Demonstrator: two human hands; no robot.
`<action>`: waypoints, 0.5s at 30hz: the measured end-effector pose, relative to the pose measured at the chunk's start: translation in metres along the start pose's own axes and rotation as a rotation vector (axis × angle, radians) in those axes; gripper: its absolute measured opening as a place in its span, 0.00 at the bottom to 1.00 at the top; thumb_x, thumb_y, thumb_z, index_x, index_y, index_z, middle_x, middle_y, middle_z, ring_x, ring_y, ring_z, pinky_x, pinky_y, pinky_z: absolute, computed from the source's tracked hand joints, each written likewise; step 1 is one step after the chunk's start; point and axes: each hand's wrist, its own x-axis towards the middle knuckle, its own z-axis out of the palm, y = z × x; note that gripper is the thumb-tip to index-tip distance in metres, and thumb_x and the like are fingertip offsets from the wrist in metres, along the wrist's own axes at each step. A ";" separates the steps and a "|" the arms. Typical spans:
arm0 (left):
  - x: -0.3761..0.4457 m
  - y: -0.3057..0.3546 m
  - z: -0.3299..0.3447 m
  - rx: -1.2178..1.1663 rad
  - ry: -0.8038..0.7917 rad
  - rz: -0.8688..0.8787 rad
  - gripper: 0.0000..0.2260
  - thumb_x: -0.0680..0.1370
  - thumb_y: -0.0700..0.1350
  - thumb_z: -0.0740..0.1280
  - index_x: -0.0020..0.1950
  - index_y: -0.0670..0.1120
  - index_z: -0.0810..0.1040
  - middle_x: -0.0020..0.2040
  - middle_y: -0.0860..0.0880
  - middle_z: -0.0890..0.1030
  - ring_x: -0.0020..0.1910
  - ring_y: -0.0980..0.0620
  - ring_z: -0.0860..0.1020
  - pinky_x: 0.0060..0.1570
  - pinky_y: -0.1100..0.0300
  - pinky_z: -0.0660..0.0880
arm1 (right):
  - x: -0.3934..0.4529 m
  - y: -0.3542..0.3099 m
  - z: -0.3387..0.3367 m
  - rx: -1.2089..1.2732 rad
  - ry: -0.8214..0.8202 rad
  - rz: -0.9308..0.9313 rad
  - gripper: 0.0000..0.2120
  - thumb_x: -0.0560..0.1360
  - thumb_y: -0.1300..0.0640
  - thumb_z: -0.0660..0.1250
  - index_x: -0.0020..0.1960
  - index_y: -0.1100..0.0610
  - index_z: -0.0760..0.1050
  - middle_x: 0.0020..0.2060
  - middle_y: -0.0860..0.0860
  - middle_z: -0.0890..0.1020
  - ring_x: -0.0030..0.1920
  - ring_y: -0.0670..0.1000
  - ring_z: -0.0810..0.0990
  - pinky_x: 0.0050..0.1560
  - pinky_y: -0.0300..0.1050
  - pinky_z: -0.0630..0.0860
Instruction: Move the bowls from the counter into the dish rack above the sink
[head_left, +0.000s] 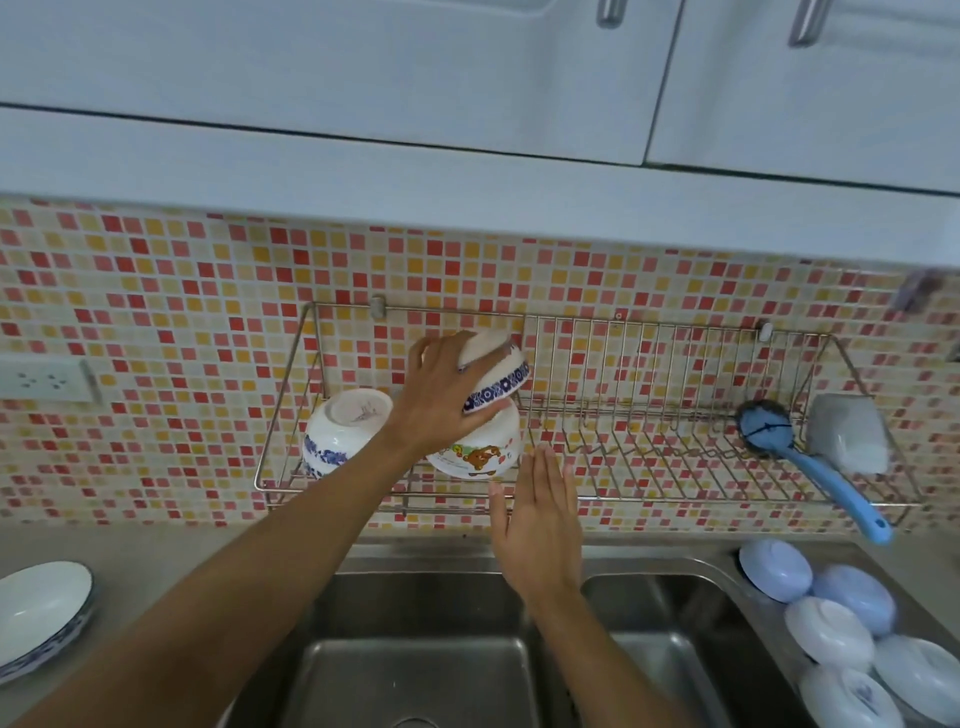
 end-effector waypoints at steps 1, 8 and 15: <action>-0.003 -0.001 0.005 0.036 -0.017 0.031 0.27 0.75 0.65 0.57 0.72 0.55 0.66 0.66 0.41 0.71 0.65 0.42 0.67 0.67 0.44 0.59 | 0.000 0.000 0.000 -0.002 -0.003 0.000 0.35 0.80 0.39 0.41 0.74 0.63 0.62 0.73 0.58 0.66 0.76 0.54 0.60 0.77 0.48 0.43; -0.017 -0.009 0.024 0.160 -0.134 0.128 0.24 0.76 0.65 0.56 0.69 0.58 0.68 0.67 0.40 0.72 0.65 0.41 0.70 0.69 0.41 0.55 | 0.000 0.000 0.002 -0.003 -0.008 0.007 0.36 0.80 0.38 0.38 0.75 0.61 0.62 0.74 0.57 0.66 0.76 0.54 0.60 0.76 0.51 0.44; -0.022 -0.006 0.039 0.170 -0.186 0.250 0.23 0.74 0.62 0.62 0.69 0.60 0.67 0.68 0.41 0.71 0.66 0.39 0.69 0.70 0.38 0.56 | 0.000 -0.002 0.001 -0.001 -0.007 0.016 0.34 0.81 0.39 0.40 0.75 0.62 0.62 0.73 0.58 0.66 0.75 0.54 0.61 0.76 0.52 0.47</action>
